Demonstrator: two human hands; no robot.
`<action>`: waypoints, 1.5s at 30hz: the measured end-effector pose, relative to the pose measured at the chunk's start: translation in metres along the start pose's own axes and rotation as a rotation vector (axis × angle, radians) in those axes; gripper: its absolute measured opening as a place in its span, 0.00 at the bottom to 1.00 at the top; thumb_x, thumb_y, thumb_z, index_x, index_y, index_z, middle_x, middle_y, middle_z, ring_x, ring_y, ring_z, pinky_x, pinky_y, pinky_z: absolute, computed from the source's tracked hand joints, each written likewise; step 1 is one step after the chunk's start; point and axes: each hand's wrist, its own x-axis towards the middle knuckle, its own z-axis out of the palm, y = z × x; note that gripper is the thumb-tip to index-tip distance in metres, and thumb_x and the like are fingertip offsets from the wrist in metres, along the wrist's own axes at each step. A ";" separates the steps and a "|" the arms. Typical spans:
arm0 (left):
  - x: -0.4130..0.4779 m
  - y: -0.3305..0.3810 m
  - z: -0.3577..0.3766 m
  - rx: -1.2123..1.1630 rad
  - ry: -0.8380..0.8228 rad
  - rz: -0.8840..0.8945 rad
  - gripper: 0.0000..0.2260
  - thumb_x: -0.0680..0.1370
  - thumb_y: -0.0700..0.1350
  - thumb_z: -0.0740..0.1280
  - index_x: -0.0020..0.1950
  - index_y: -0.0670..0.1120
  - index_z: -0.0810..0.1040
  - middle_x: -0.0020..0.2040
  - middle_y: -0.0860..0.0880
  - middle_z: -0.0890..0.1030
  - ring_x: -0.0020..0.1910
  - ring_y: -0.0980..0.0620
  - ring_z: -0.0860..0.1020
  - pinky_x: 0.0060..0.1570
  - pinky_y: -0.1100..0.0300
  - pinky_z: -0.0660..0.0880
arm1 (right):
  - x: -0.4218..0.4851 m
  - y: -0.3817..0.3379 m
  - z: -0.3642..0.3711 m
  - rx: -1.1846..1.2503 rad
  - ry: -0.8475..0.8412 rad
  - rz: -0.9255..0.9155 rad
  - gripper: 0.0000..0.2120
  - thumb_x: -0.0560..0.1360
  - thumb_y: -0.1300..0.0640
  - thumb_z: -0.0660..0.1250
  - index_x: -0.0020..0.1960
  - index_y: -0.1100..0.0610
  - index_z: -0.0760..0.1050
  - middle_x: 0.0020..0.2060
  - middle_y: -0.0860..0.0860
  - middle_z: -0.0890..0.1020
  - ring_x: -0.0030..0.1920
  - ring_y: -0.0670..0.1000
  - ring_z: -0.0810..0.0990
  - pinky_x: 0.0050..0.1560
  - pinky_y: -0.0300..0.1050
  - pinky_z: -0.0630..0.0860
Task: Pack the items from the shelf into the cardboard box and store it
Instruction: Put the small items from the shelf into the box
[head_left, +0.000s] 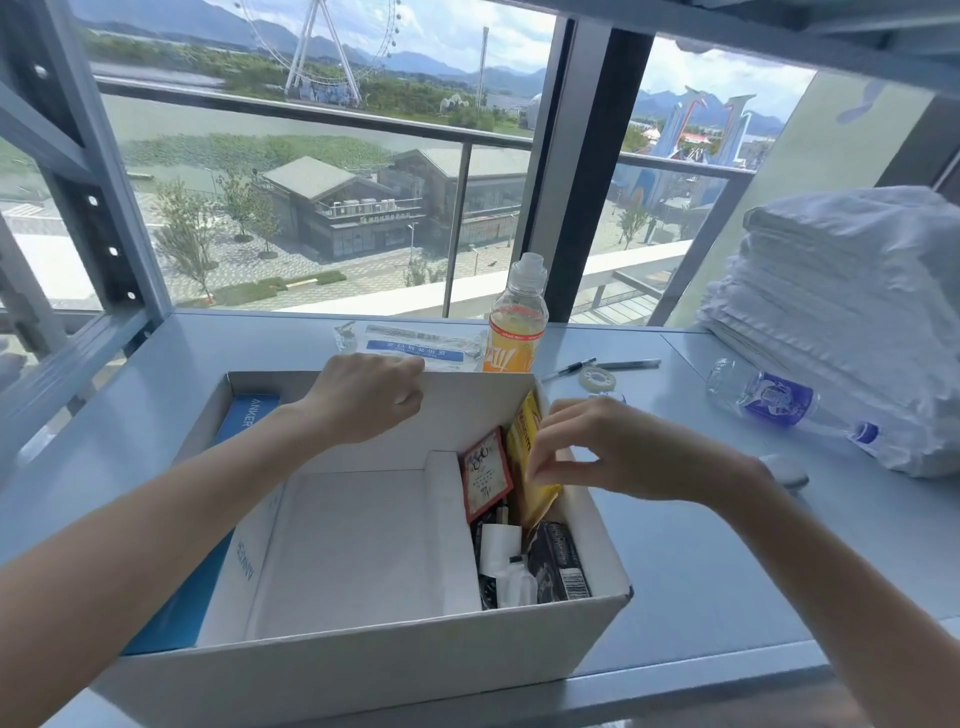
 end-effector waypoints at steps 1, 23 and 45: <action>0.000 0.000 0.001 0.007 0.002 0.000 0.09 0.77 0.50 0.57 0.44 0.45 0.68 0.38 0.50 0.77 0.32 0.49 0.69 0.28 0.60 0.58 | -0.004 0.007 -0.005 0.013 0.053 0.018 0.03 0.74 0.58 0.69 0.45 0.56 0.82 0.38 0.41 0.80 0.42 0.41 0.75 0.46 0.30 0.70; -0.001 -0.007 0.005 0.043 0.022 0.055 0.09 0.77 0.52 0.58 0.42 0.48 0.66 0.35 0.53 0.77 0.28 0.50 0.72 0.24 0.62 0.59 | -0.001 0.252 0.043 -0.163 -0.071 0.736 0.20 0.77 0.52 0.62 0.68 0.54 0.68 0.68 0.52 0.71 0.64 0.56 0.70 0.61 0.48 0.69; -0.003 -0.053 -0.023 -0.375 -0.541 -0.287 0.14 0.73 0.59 0.67 0.45 0.49 0.80 0.42 0.48 0.81 0.43 0.50 0.77 0.44 0.57 0.71 | 0.031 0.218 0.043 -0.058 0.183 0.636 0.09 0.70 0.61 0.70 0.43 0.57 0.69 0.43 0.52 0.76 0.42 0.56 0.76 0.43 0.47 0.75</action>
